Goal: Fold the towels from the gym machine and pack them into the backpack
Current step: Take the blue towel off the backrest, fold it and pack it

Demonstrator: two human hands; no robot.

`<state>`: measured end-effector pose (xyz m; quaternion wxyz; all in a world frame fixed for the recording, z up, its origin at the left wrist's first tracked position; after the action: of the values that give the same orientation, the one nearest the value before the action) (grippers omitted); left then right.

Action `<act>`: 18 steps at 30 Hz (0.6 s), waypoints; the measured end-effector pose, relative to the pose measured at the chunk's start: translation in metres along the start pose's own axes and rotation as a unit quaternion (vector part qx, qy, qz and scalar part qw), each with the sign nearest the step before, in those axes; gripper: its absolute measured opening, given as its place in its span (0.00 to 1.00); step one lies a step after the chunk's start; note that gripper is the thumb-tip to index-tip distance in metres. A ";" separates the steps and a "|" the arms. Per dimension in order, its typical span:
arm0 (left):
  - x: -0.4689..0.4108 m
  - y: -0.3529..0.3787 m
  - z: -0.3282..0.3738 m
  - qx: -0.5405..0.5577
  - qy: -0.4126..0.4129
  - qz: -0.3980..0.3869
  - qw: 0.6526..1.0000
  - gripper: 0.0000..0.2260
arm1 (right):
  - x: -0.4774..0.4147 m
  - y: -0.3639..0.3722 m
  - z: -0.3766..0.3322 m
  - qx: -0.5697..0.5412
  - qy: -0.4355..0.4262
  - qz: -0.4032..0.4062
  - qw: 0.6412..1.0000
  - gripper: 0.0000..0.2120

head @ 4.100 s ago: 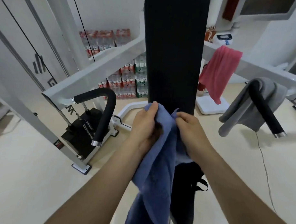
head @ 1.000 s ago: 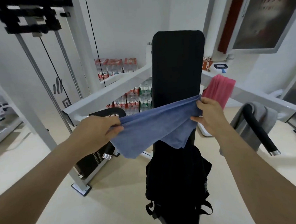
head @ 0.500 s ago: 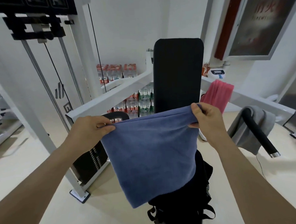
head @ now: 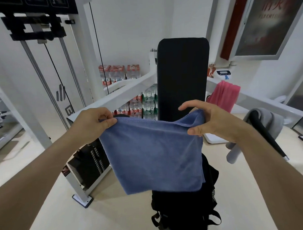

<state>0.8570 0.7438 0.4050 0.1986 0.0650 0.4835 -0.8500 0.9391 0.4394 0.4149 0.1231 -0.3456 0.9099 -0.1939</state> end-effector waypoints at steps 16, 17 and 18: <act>-0.056 0.054 0.060 0.020 -0.025 0.097 0.995 0.11 | -0.063 -0.114 0.070 0.108 -0.059 0.230 0.965 0.09; -0.061 0.057 0.064 0.020 -0.023 0.109 0.994 0.12 | -0.069 -0.121 0.075 0.106 -0.055 0.229 0.966 0.08; -0.068 0.059 0.068 0.016 -0.018 0.120 0.992 0.12 | -0.075 -0.128 0.080 0.103 -0.051 0.226 0.967 0.08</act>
<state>0.9482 0.6781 0.4140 0.3068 0.1103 0.4547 -0.8288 1.0970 0.3809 0.4063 0.2452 -0.1256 0.9319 -0.2360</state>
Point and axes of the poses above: each hand's wrist, its own x-axis away from the middle knuckle, its own y-axis out of the palm, z = x × y, the point moved 6 cm from there along -x, towards the middle knuckle, and after that the axes turned 2 degrees about z, right-handed, at the moved point
